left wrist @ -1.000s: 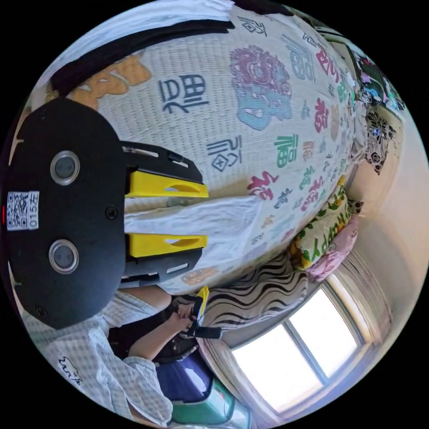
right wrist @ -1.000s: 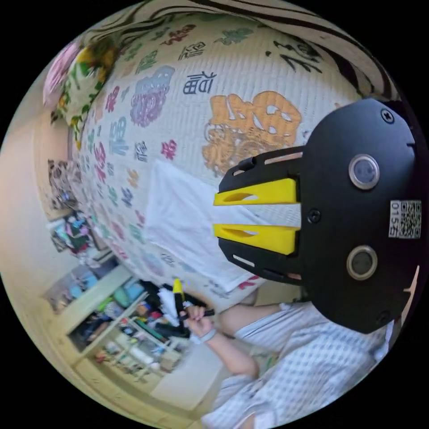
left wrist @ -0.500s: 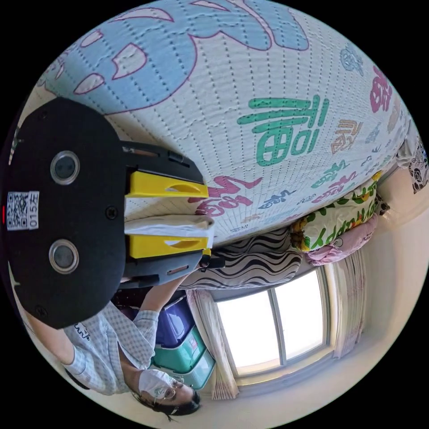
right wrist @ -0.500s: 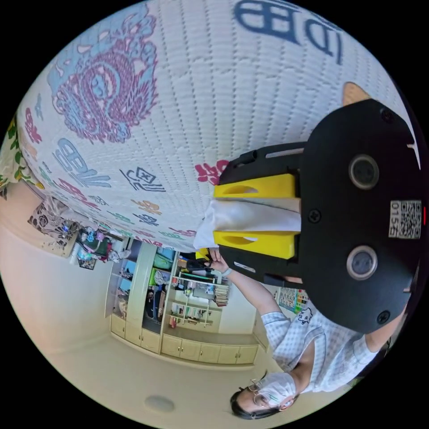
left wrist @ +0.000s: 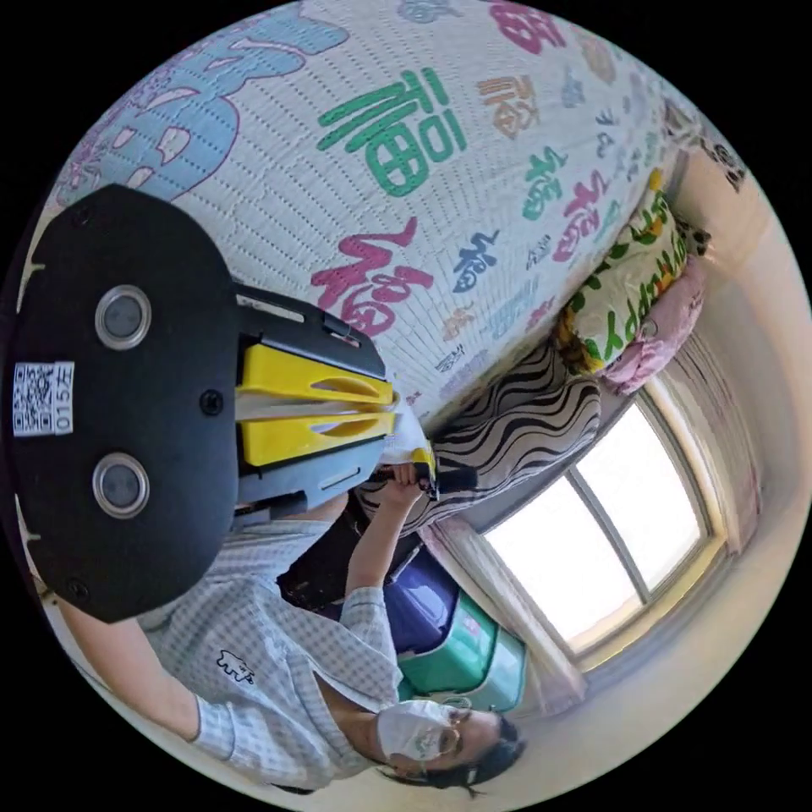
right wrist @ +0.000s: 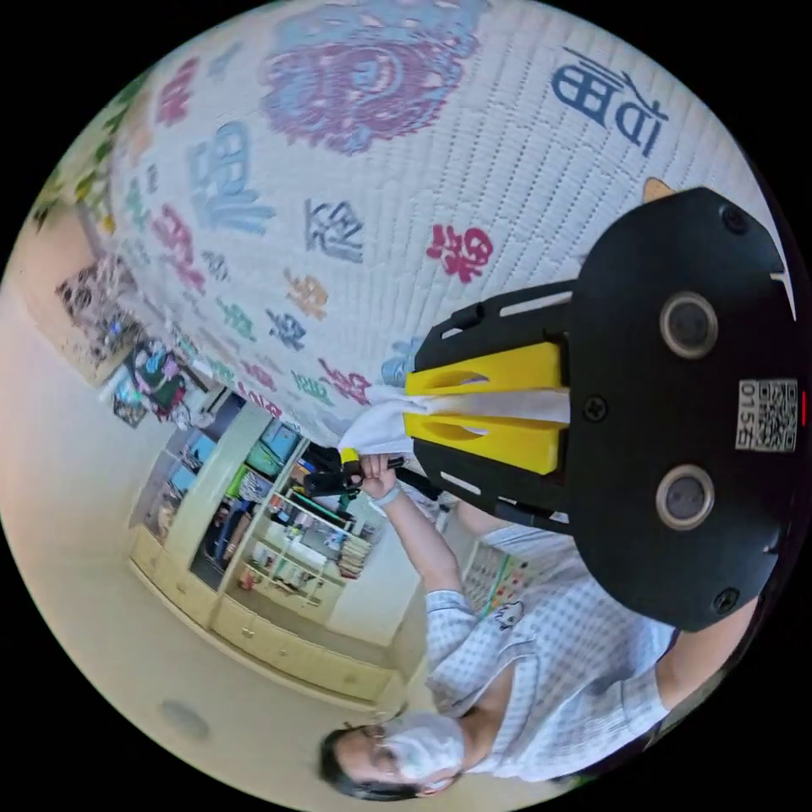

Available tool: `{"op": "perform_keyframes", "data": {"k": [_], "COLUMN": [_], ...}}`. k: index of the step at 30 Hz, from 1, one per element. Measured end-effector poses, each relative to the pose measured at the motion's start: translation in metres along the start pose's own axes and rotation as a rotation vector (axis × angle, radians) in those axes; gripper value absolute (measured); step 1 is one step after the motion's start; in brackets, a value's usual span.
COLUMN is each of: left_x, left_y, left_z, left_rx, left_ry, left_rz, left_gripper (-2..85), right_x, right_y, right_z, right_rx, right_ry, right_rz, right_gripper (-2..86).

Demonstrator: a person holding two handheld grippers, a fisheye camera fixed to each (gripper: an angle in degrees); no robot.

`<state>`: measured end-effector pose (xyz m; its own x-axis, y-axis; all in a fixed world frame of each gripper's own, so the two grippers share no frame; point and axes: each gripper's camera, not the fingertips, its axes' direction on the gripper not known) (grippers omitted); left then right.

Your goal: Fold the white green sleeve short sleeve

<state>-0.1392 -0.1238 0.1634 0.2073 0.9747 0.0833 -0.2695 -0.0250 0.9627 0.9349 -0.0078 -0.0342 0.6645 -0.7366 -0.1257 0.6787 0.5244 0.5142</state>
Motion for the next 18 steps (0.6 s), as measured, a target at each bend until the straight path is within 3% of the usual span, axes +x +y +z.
{"op": "perform_keyframes", "data": {"k": [5, 8, 18], "left_x": [0.103, 0.143, 0.160], "left_y": [0.043, 0.086, 0.182], "left_z": [-0.002, 0.011, 0.067], "left_rx": [-0.109, -0.169, -0.345], "left_ry": [-0.054, -0.100, -0.282], "left_rz": [0.272, 0.314, 0.068], "left_gripper": [-0.6, -0.5, 1.9], "right_x": [-0.106, -0.150, -0.205], "right_y": [0.043, 0.083, 0.170], "right_z": [0.005, 0.025, 0.113], "right_rx": [-0.085, -0.171, -0.451], "right_ry": [0.155, 0.243, 0.471], "right_rz": [-0.328, -0.431, -0.504], "right_gripper": [4.1, 4.0, 3.5]}}
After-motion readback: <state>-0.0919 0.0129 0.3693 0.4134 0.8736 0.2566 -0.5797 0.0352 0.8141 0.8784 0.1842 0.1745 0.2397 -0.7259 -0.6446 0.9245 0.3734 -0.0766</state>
